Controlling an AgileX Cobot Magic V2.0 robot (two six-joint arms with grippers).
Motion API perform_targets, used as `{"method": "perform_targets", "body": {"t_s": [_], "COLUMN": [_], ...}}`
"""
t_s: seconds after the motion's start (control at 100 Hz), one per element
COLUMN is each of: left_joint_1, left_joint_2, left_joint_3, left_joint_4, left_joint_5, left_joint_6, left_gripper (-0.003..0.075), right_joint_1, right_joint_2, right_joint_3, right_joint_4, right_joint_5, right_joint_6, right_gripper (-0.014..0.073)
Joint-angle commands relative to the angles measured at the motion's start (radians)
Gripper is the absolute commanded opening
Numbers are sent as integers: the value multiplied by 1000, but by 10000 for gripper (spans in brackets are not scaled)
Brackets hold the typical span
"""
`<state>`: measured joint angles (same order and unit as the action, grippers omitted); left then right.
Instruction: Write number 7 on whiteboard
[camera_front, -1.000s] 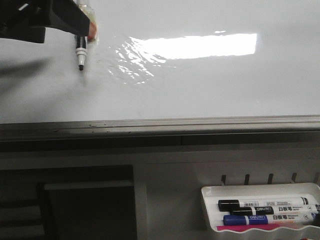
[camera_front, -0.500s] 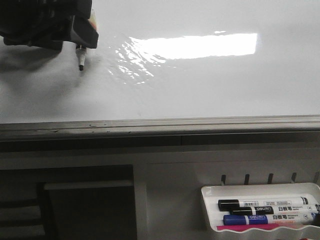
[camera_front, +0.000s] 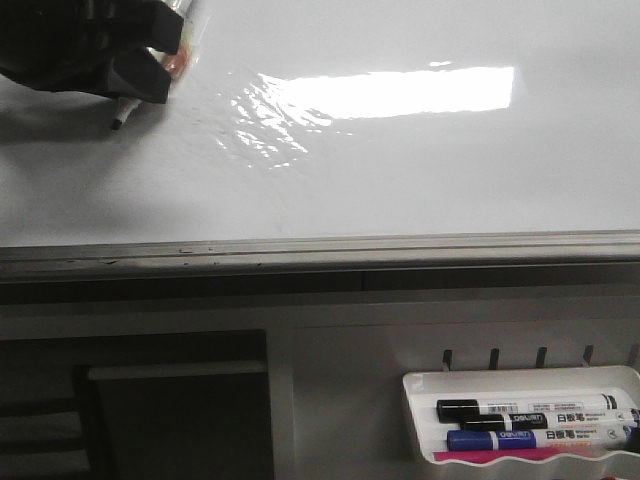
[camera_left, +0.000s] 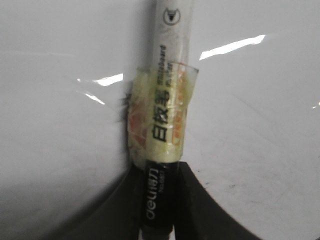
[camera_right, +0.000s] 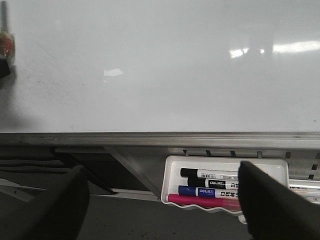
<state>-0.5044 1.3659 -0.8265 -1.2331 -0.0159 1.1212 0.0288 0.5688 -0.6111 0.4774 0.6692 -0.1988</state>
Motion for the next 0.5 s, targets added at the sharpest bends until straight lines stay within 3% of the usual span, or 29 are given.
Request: {"method": "perform_targets", "body": {"t_s": [0.0,0.09,0.3,0.49], "left_joint_1": [-6,-6,-60,-177], "left_joint_2": [-64,-115,-220,-230], "left_joint_3": [-29,-29,-29,-29], "left_joint_4": [43,113,252,300], "left_joint_5": [16,117,356,431], "left_joint_6": [1,1,1,1], "left_gripper": [-20,-20,-20,-20], "right_joint_1": [-7,-4,-4,-4], "right_joint_2": [9,22,124,241], "right_joint_3": [-36,-41,-82,-146], "right_joint_4": [34,100,441,658], "right_joint_5": [-44,-4,118,227], "right_joint_6": [-13,-74,-375,-507], "right_gripper": [543,540,480,474]}}
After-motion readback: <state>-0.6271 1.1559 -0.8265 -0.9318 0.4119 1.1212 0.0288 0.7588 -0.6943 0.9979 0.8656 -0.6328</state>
